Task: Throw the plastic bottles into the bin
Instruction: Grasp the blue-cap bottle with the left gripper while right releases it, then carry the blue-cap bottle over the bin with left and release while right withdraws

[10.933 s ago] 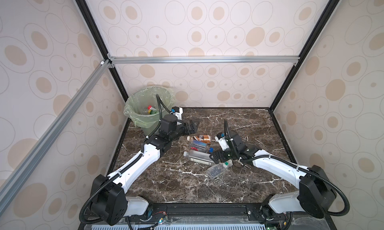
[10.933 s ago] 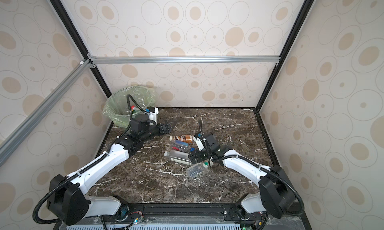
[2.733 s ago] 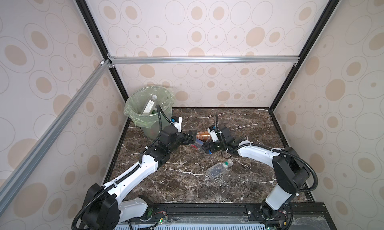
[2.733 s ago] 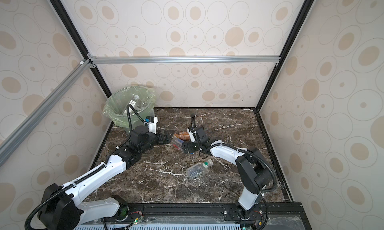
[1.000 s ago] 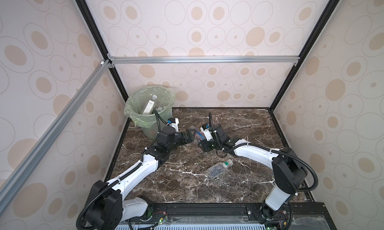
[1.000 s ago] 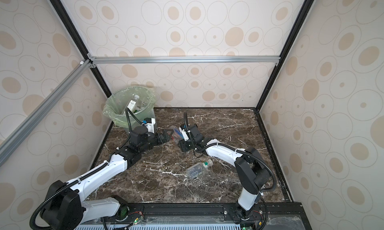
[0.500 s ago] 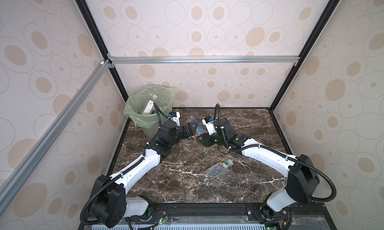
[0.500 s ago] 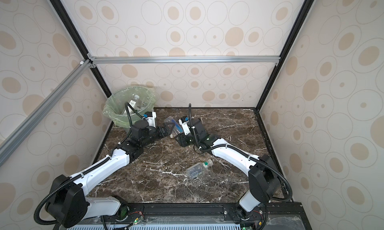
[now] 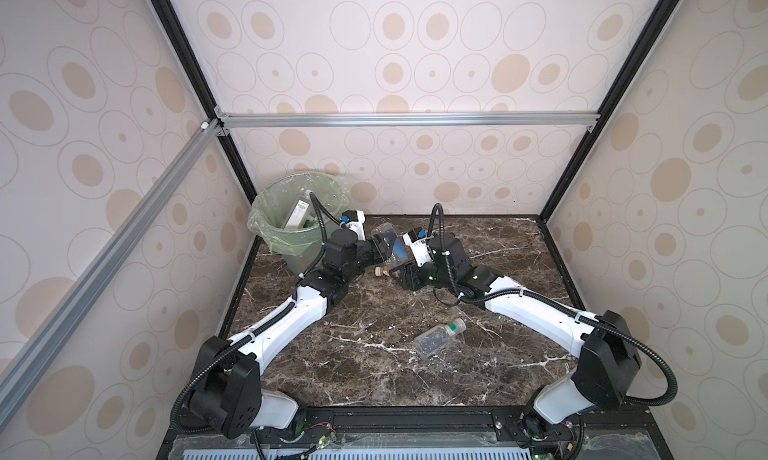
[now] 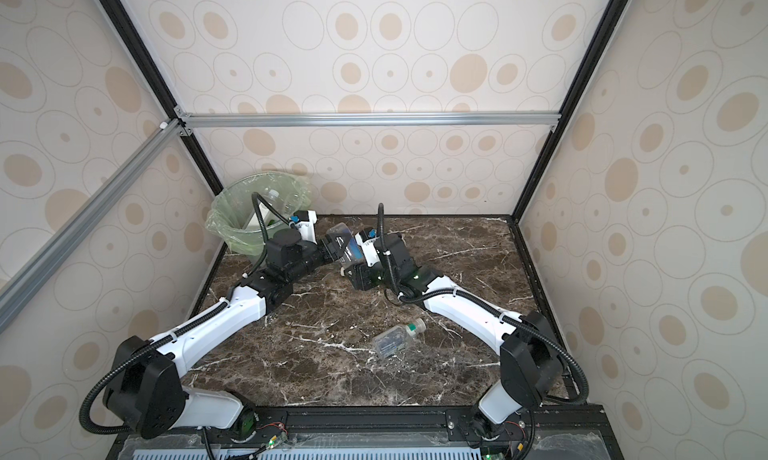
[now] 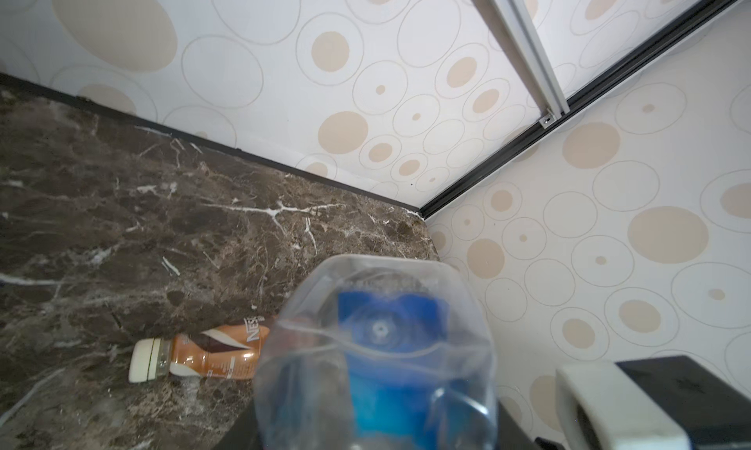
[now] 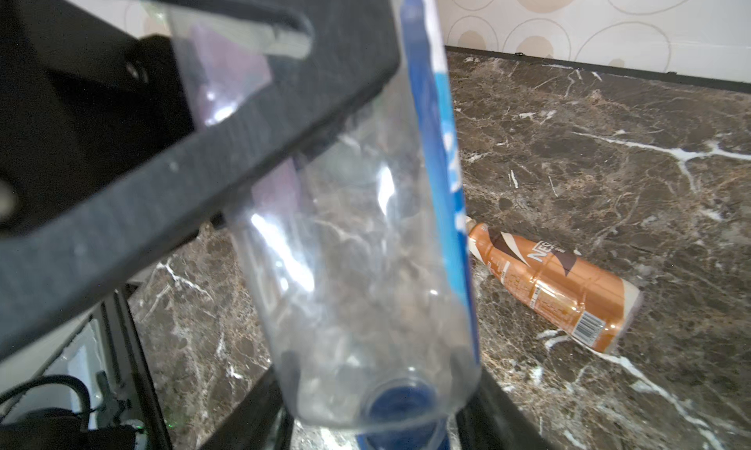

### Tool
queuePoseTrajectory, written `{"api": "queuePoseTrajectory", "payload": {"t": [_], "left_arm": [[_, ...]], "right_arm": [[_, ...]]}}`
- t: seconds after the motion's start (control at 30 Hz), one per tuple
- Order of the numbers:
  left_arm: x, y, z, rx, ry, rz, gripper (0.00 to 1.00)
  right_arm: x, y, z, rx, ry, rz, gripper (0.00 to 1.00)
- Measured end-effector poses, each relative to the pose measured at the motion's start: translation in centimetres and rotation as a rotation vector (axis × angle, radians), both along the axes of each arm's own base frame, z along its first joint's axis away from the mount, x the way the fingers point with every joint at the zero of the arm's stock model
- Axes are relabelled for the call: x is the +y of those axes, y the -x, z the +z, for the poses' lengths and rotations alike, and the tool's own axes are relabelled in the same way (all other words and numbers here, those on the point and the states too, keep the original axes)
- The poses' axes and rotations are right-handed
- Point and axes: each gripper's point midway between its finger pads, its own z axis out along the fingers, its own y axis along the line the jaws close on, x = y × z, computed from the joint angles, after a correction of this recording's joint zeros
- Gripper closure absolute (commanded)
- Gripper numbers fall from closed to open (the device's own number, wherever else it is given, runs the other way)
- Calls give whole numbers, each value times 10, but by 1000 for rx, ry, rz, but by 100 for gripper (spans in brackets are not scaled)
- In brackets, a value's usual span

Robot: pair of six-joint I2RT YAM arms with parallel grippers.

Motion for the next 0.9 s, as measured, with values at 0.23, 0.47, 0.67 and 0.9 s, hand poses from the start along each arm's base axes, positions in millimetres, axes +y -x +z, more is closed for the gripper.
{"api": "queuePoseTrajectory", "payload": {"t": [0.23, 0.47, 0.67, 0.9], "left_arm": [[53, -33, 84, -150, -108, 147, 49], [142, -53, 177, -313, -232, 412, 49], [195, -56, 239, -426, -261, 574, 49], [255, -110, 185, -291, -230, 618, 22]], "right_arm": [[-12, 1, 38, -100, -22, -29, 0], [-26, 1, 63, -168, -35, -63, 0], [-29, 1, 52, -152, -9, -68, 0], [-33, 0, 43, -137, 16, -76, 0]]}}
